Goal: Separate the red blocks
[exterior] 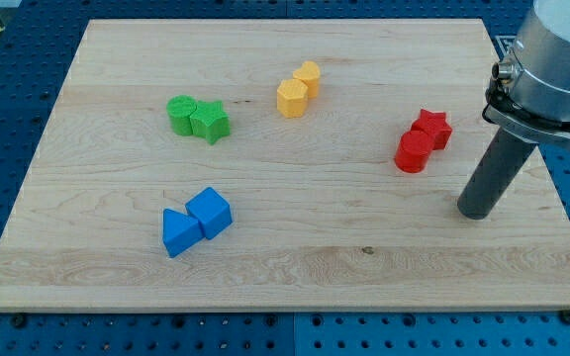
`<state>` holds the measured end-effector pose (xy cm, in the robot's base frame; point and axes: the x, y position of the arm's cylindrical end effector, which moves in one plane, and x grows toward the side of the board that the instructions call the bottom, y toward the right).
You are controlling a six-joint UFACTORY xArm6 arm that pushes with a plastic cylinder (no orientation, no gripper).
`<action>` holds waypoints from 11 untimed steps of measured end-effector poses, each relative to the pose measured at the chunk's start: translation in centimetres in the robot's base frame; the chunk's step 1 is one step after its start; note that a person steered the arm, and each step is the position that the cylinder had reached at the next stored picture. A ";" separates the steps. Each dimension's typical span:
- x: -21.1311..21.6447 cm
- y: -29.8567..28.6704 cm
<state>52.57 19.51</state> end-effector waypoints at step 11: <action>2.6 6.7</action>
